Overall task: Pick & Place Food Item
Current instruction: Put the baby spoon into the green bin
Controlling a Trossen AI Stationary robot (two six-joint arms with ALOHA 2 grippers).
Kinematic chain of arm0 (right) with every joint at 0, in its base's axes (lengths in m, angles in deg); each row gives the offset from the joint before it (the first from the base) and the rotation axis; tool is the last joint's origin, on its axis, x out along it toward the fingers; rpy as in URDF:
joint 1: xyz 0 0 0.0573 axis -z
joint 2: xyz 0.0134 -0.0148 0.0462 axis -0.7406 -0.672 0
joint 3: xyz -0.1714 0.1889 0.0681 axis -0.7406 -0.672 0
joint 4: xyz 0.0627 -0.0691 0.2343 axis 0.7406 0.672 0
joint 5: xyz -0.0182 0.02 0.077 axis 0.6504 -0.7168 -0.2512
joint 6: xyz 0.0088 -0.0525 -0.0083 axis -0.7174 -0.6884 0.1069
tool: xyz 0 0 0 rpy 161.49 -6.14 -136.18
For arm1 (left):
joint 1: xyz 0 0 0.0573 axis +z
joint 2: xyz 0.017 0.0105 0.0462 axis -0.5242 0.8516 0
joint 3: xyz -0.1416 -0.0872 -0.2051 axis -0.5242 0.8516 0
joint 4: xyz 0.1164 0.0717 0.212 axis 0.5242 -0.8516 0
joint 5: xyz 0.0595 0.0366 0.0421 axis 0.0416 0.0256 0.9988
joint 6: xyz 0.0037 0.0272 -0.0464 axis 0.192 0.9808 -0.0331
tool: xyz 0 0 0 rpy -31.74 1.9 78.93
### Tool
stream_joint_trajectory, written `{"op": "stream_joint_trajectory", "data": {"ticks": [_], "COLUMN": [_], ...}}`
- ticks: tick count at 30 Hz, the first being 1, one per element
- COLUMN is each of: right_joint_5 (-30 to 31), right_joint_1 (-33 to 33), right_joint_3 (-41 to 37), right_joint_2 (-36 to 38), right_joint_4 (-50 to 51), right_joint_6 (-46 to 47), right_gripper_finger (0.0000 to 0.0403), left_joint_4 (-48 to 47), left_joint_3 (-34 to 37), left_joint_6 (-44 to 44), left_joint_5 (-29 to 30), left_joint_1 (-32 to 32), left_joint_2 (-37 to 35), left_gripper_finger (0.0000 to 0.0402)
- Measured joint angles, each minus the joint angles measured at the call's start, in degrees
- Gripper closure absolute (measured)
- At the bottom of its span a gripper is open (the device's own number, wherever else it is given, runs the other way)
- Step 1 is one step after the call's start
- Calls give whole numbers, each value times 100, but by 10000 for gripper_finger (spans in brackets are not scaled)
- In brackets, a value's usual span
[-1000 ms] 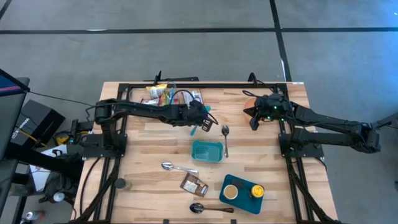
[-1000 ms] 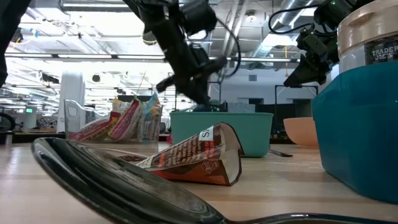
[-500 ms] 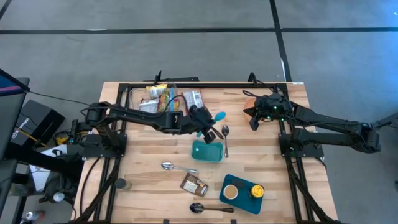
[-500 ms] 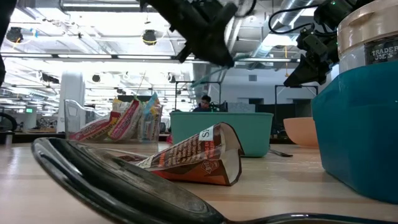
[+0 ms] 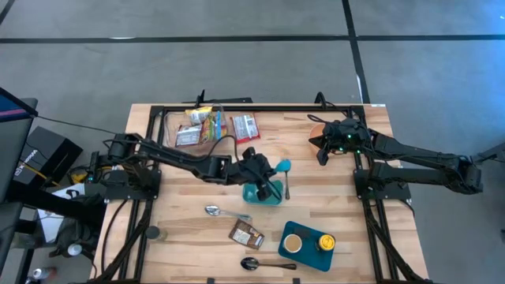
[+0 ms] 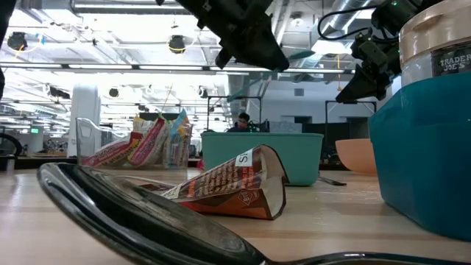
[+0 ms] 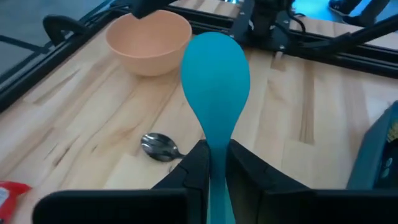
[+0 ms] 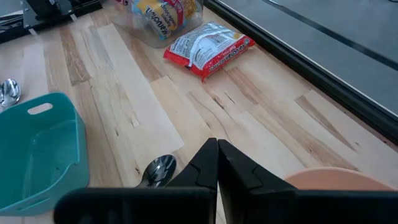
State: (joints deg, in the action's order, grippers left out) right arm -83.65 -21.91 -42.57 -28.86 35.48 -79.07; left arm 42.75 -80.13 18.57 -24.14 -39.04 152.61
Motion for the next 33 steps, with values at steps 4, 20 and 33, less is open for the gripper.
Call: {"op": "stream_joint_trajectory", "data": {"ticks": [4, 20, 33], "right_joint_5": [0, 0, 0], "right_joint_1": [0, 0, -2], "right_joint_3": [0, 0, 0], "right_joint_2": [0, 0, -2], "right_joint_4": [-2, -7, -2], "right_joint_6": [0, 0, 2], "right_gripper_finger": [403, 403, 403], "left_joint_4": [453, 1537, 1867], "left_joint_3": [374, 1259, 1270], "left_joint_6": [0, 146, 161], "left_joint_5": [-1, -306, -605], "left_joint_1": [-20, -21, -41], "left_joint_2": [0, 7, 549], "left_gripper_finger": [373, 372, 371]}}
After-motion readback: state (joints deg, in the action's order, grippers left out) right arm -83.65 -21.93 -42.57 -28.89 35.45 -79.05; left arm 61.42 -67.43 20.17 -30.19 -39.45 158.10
